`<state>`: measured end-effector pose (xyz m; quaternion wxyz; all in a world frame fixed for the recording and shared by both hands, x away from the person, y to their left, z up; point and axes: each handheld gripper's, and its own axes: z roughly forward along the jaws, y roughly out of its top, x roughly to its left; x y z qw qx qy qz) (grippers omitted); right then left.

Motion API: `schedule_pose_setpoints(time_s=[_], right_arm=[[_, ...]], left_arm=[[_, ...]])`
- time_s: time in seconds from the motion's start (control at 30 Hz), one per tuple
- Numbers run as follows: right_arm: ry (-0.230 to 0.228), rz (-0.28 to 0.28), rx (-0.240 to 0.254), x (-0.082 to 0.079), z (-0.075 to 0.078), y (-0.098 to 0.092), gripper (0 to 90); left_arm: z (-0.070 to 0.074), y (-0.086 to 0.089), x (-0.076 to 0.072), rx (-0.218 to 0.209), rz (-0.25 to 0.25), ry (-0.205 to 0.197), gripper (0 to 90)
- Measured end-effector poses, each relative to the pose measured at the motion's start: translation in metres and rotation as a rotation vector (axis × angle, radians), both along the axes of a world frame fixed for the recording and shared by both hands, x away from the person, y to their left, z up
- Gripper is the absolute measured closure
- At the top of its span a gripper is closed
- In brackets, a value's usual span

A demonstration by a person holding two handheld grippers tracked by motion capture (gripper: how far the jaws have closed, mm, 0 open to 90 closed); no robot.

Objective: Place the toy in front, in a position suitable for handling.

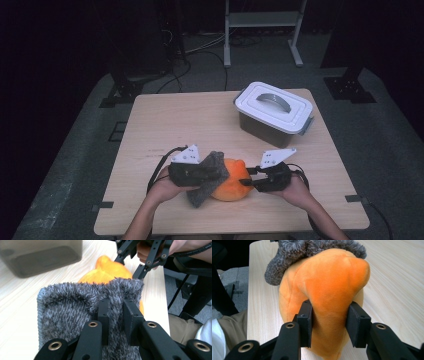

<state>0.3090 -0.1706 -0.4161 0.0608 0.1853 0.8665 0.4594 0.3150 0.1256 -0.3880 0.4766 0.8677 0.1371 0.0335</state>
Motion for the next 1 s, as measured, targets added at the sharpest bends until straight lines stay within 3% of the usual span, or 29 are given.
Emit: schedule_pose_setpoints(time_s=[0.2,0.47,0.57,0.7,1.0], right_arm=[[-0.029,-0.001,-0.013,-0.003,0.003,0.006,59.3],[-0.045,0.056,-0.035,-0.010,0.003,0.014,59.2],[-0.054,0.059,-0.044,-0.011,0.003,0.014,59.3],[-0.054,0.062,-0.045,-0.010,0.002,0.011,59.2],[-0.053,0.065,-0.050,-0.008,0.001,0.008,59.1]], left_arm=[[0.004,0.000,-0.001,-0.002,0.000,-0.008,77.5],[0.023,-0.026,-0.004,-0.024,-0.060,-0.043,77.4],[0.023,-0.029,-0.002,-0.019,-0.055,-0.052,77.4],[0.019,-0.025,0.000,-0.016,-0.033,-0.038,77.6],[0.005,0.002,0.010,-0.021,0.051,0.008,77.5]])
